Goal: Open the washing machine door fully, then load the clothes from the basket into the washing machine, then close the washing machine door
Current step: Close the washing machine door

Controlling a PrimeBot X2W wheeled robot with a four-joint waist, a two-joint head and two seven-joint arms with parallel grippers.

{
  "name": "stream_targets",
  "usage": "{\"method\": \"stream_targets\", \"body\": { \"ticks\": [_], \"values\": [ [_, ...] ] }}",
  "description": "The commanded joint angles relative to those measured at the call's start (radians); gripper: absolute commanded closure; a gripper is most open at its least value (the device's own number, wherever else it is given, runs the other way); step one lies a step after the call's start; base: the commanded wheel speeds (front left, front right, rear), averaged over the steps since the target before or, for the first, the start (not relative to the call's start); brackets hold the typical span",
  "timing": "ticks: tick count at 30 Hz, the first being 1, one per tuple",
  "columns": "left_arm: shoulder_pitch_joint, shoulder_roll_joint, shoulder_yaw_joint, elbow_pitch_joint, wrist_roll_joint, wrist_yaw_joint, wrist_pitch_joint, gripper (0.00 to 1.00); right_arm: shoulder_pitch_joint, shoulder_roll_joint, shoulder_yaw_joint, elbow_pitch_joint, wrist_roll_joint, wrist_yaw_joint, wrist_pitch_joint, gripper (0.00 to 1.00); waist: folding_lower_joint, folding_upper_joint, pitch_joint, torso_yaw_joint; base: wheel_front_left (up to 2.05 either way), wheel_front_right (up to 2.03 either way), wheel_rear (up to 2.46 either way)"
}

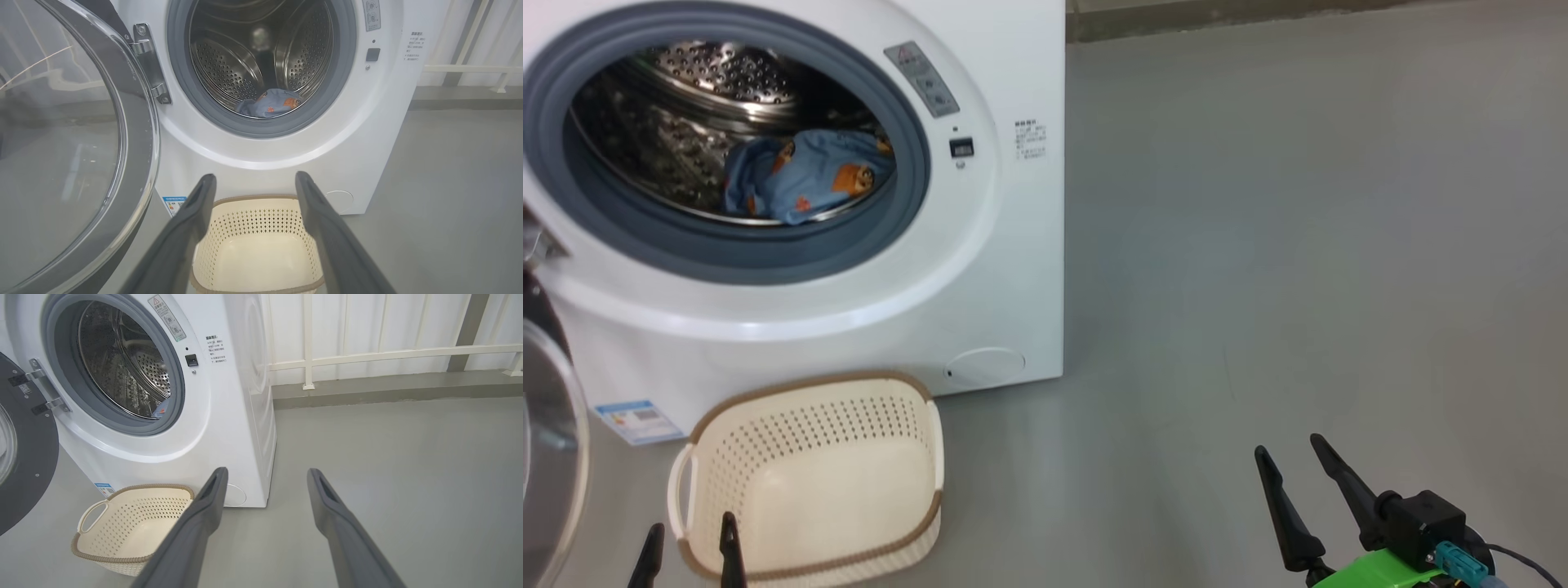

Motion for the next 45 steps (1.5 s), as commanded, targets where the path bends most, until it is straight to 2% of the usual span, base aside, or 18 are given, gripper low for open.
{"method": "stream_targets", "body": {
  "ticks": [1,9,26,36,45],
  "values": [
    [-0.051,0.006,0.036,-0.025,0.007,0.006,-0.006,0.00,-0.018,-0.006,0.022,-0.025,-0.005,0.002,-0.009,0.00,0.0000,-0.0001,0.001,0.001,-1.45,1.45,0.00],
    [-0.057,0.005,0.035,-0.024,0.008,0.010,-0.006,0.00,-0.020,-0.007,0.019,-0.025,-0.004,0.002,-0.009,0.00,0.0000,-0.0001,0.007,0.006,-0.83,0.83,0.00],
    [-0.047,0.003,0.025,-0.034,0.004,0.007,-0.006,0.00,-0.017,-0.007,0.015,-0.022,-0.010,0.002,-0.009,0.00,0.0000,-0.0001,-0.005,0.022,-0.02,0.02,0.00],
    [-0.048,0.003,0.010,-0.040,-0.005,0.014,-0.006,0.00,-0.012,-0.010,0.019,-0.025,-0.009,0.002,-0.009,0.00,0.0000,-0.0001,0.004,0.085,0.00,0.00,0.00],
    [-0.048,0.002,0.003,-0.045,-0.017,0.029,-0.006,0.00,-0.012,-0.015,0.025,-0.026,-0.009,0.002,-0.007,0.00,0.0000,-0.0001,0.006,0.175,0.00,0.00,0.00]
  ]
}}
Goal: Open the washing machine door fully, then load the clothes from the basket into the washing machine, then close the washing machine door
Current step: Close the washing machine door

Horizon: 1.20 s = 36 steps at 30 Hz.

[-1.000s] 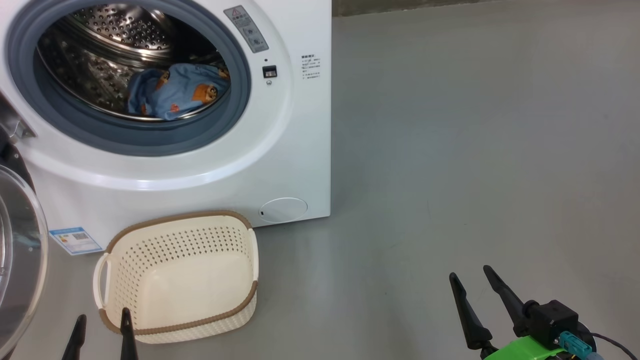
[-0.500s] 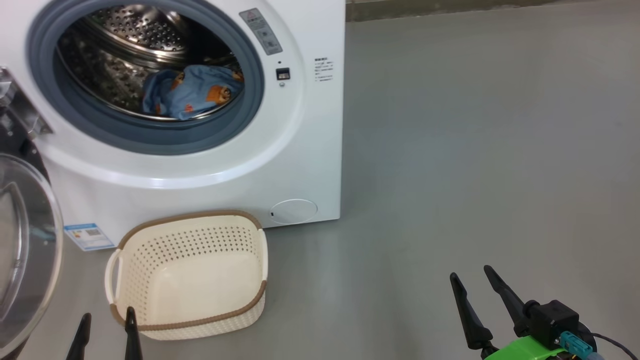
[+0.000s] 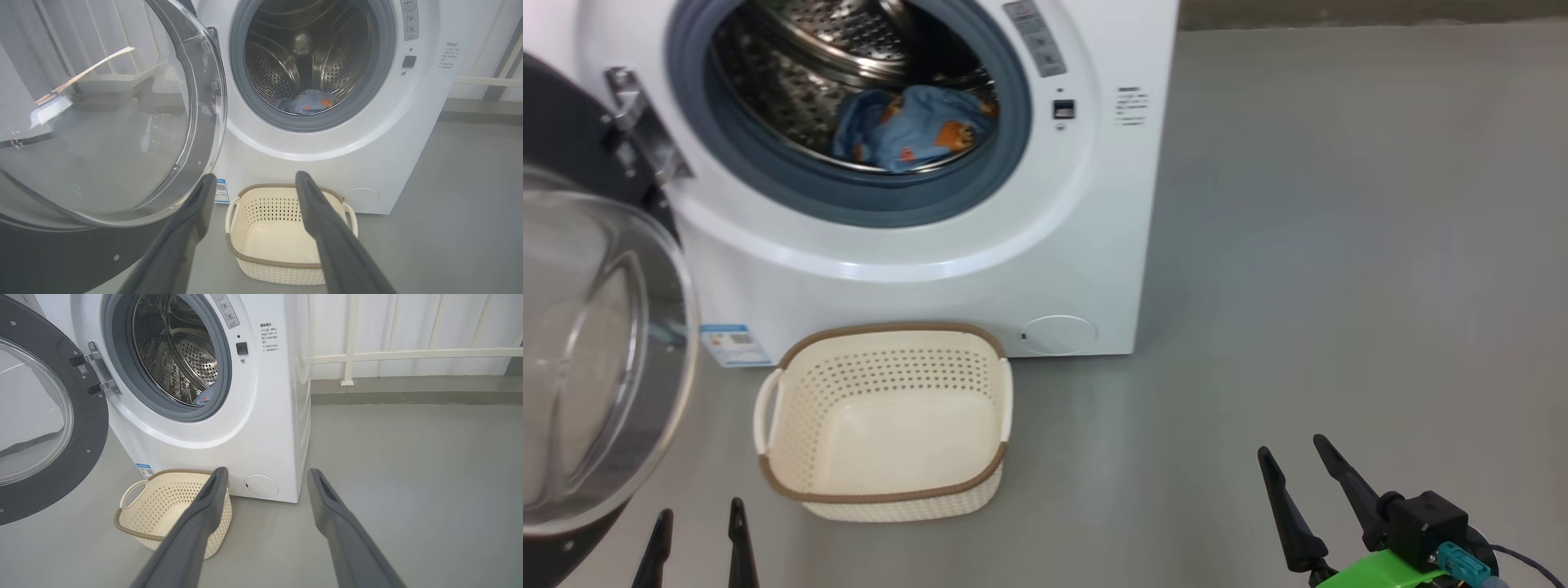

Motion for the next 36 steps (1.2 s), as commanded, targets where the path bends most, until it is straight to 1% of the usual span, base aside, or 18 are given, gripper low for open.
{"method": "stream_targets", "body": {
  "ticks": [1,11,18,25,36],
  "values": [
    [-0.033,0.006,0.029,-0.031,-0.004,0.008,-0.005,0.00,-0.014,-0.009,0.027,-0.026,-0.009,0.002,-0.007,0.00,0.0000,-0.0001,0.002,0.039,0.00,0.00,0.00],
    [-0.029,0.006,0.019,-0.034,-0.014,0.018,-0.005,0.00,-0.018,-0.011,0.036,-0.025,-0.010,0.002,-0.003,0.00,0.0000,-0.0001,0.006,0.150,0.00,0.00,0.00],
    [-0.026,0.006,0.022,-0.034,-0.013,0.022,-0.005,0.00,-0.016,-0.011,0.041,-0.021,-0.011,0.002,-0.003,0.00,0.0000,-0.0001,-0.005,0.215,0.00,0.00,0.00],
    [-0.016,0.006,0.030,-0.031,-0.011,0.020,-0.005,0.00,-0.013,-0.007,0.047,-0.017,-0.011,0.002,-0.003,0.00,0.0000,-0.0001,-0.021,0.253,0.00,0.00,0.00],
    [-0.005,0.006,0.035,-0.032,-0.017,0.025,-0.005,0.00,-0.008,-0.004,0.051,-0.013,-0.010,0.002,-0.002,0.00,0.0000,-0.0001,-0.033,0.287,0.00,0.00,0.00]
  ]
}}
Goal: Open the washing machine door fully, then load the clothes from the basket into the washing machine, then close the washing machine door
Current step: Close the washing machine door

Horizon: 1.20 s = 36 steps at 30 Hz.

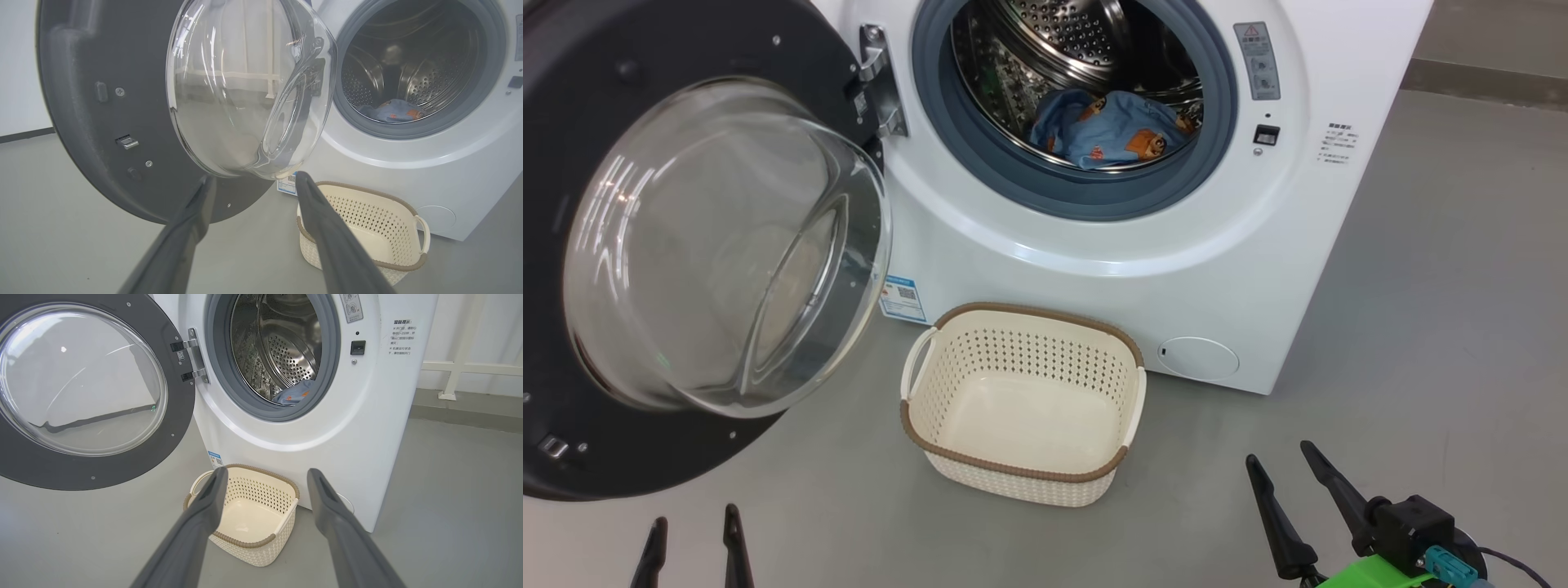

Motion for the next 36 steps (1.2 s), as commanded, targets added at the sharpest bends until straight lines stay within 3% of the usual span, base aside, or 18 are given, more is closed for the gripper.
{"method": "stream_targets", "body": {
  "ticks": [1,36],
  "values": [
    [-0.013,0.006,0.037,-0.026,-0.006,0.005,-0.005,0.00,-0.010,-0.001,0.024,-0.020,-0.010,0.002,-0.003,0.00,0.0000,0.0000,-0.001,0.005,0.00,0.00,0.00],
    [-0.011,0.006,0.049,-0.032,-0.011,0.030,-0.005,0.00,-0.018,-0.002,0.025,-0.018,-0.008,0.002,0.001,0.00,0.0000,0.0000,0.007,0.011,0.00,0.00,0.00]
  ]
}}
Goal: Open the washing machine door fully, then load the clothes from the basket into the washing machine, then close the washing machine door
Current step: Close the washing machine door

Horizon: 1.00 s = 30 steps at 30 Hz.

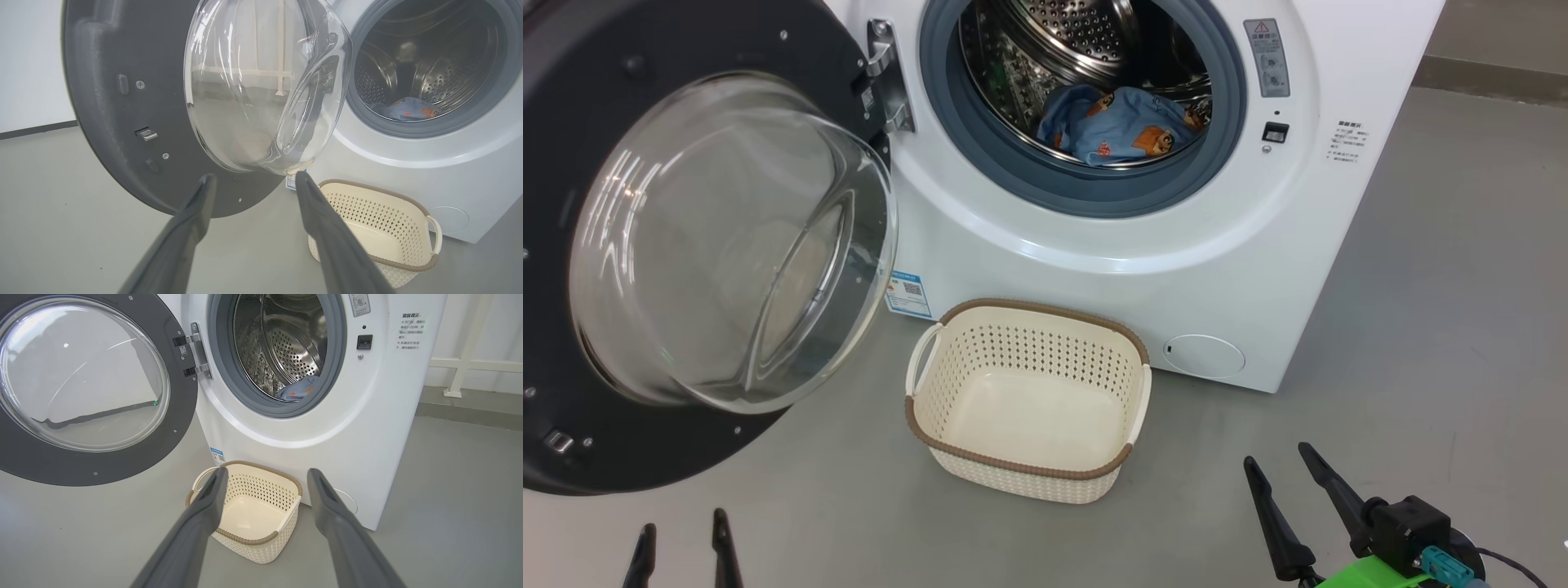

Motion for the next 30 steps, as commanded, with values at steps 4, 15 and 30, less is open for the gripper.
{"method": "stream_targets", "body": {
  "ticks": [4,15,30],
  "values": [
    [-0.022,0.006,0.038,-0.020,-0.021,0.009,-0.006,1.00,-0.018,-0.005,0.023,-0.021,0.000,0.002,-0.004,0.00,0.0000,0.0000,0.002,-0.002,0.00,0.00,0.00],
    [-0.057,0.006,0.121,-0.048,-0.173,-0.001,-0.006,1.00,-0.019,-0.007,0.018,-0.027,0.000,0.002,-0.004,0.00,0.0000,0.0000,0.015,-0.001,0.00,0.00,0.00],
    [-0.296,0.122,0.404,0.016,-0.464,-0.082,0.025,1.00,-0.023,-0.008,0.013,-0.042,-0.003,0.002,0.005,0.00,0.0000,0.0000,0.031,-0.004,0.00,0.00,0.00]
  ]
}}
